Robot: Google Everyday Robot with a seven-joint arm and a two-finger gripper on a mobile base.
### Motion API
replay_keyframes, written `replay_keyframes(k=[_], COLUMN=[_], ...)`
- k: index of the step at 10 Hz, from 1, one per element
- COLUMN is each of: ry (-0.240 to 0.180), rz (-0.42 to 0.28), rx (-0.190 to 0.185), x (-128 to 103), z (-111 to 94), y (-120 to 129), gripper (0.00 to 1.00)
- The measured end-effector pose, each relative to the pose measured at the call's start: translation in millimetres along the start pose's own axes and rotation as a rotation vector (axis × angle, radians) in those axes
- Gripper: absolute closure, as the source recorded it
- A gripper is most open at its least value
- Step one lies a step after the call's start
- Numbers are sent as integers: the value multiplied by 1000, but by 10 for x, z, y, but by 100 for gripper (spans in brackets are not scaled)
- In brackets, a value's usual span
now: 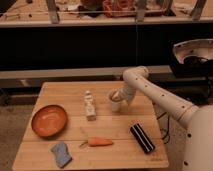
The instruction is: Place the ceramic cup in the ceramic bowl
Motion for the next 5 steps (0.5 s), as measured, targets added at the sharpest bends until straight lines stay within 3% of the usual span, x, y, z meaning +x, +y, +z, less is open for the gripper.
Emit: replay_keyframes(k=[2,3,5], ry=[-5,-10,-14], rz=[3,4,3], rx=[1,3,2], x=[5,4,8], z=[-2,-1,6], y=[5,-8,-15], gripper=[36,51,67])
